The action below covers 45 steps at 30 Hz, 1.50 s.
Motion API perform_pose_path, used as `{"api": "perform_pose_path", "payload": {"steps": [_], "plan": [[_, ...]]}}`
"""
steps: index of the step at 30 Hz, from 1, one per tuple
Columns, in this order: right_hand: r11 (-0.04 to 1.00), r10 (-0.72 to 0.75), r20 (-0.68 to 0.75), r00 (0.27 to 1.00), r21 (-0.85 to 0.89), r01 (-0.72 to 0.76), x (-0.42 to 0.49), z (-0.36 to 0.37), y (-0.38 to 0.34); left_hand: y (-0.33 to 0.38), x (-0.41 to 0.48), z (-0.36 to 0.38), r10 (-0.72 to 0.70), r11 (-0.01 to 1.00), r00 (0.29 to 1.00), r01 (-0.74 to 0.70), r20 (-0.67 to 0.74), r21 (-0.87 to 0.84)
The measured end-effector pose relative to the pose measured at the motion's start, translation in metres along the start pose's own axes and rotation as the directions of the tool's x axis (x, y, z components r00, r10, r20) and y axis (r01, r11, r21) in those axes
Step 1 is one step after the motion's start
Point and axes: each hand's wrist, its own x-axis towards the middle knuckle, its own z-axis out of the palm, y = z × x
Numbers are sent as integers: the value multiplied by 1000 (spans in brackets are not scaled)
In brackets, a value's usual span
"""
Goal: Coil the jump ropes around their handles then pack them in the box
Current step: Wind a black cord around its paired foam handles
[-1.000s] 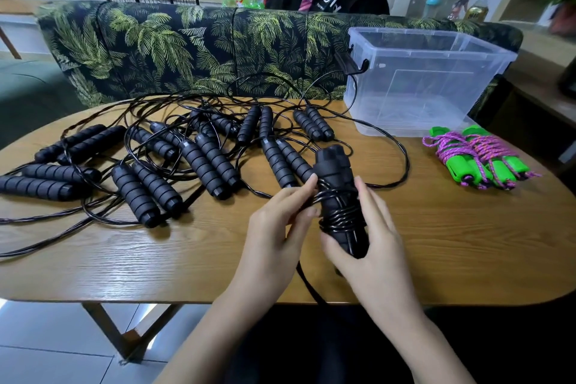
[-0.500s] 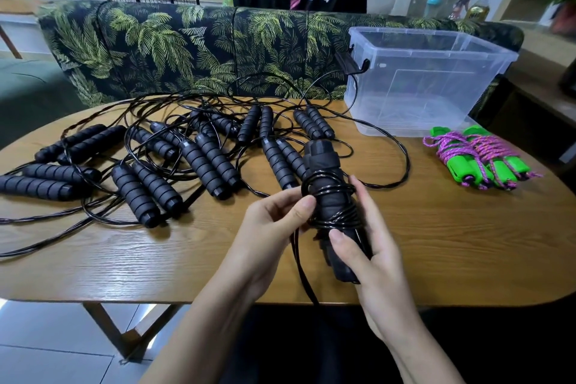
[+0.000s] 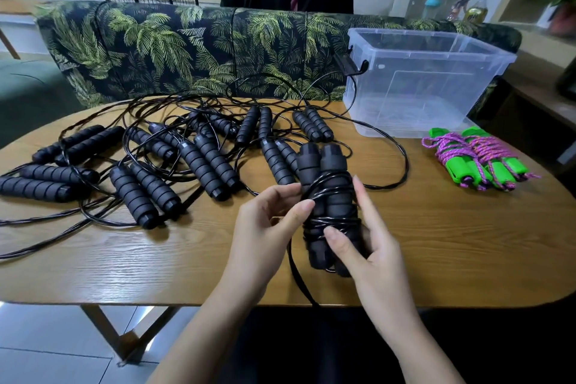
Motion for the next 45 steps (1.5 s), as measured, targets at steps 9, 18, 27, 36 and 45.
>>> {"api": "perform_pose_path", "payload": {"steps": [9, 18, 27, 36, 45], "plan": [[924, 152, 111, 982, 337, -181, 5, -9, 1, 9, 4, -8, -25, 982, 996, 40, 81, -182], [975, -102, -2, 995, -197, 100, 6, 3, 3, 1, -3, 5, 144, 983, 982, -129, -118, 127], [964, -46, 93, 995, -258, 68, 10, -6, 4, -7, -6, 0, 458, 726, 873, -475, 165, 498], [997, 72, 59, 996, 16, -73, 4, -3, 2, -9, -1, 1, 167, 986, 985, -166, -51, 28], [925, 123, 160, 979, 340, -171, -2, -1, 9, -3, 3, 3, -184, 953, 975, 208, 124, -222]]}}
